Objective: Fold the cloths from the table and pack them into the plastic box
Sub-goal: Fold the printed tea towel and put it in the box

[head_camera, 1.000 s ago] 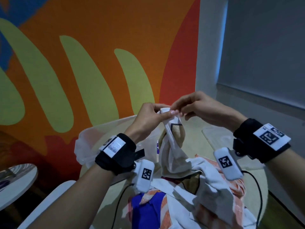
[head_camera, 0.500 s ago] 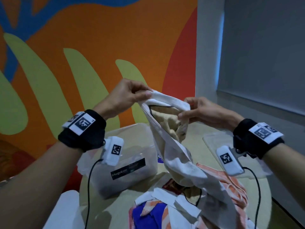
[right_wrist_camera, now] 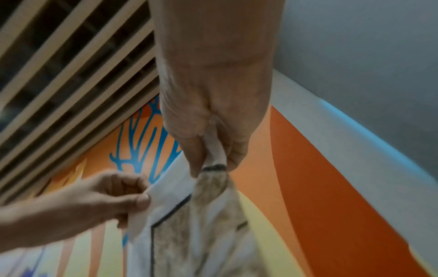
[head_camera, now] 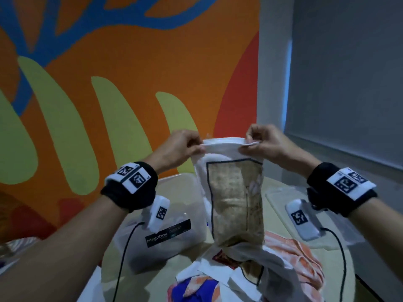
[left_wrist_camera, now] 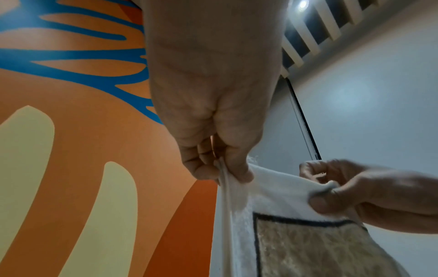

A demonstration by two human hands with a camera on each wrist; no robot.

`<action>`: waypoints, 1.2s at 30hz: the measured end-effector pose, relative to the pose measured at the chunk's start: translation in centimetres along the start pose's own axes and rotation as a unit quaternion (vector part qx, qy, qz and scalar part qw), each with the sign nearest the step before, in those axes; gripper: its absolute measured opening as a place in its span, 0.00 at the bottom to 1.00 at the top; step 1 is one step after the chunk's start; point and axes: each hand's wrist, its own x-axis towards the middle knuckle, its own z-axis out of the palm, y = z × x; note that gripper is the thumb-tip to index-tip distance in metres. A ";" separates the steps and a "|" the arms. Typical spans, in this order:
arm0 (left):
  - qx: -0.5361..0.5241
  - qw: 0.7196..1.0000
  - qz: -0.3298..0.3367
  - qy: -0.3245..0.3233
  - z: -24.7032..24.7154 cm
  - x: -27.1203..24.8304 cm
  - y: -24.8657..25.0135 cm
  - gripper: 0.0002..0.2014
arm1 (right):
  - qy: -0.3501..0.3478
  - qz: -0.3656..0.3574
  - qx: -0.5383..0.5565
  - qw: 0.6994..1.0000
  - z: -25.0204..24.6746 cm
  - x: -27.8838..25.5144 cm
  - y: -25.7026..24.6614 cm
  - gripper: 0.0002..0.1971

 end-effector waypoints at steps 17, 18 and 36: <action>-0.187 0.982 -0.022 0.002 1.9 -0.8 2.1 0.05 | -0.047 0.027 -0.016 0.998 0.2 -1.3 0.5 0.31; -0.196 0.981 -0.001 -0.011 2.3 -0.6 3.0 0.05 | -0.092 0.024 -0.057 0.994 1.0 -1.3 0.1 0.35; -0.345 0.917 -0.147 -0.138 11.3 -9.4 3.9 0.10 | 0.091 0.049 -0.016 0.995 -3.5 -1.5 1.9 0.16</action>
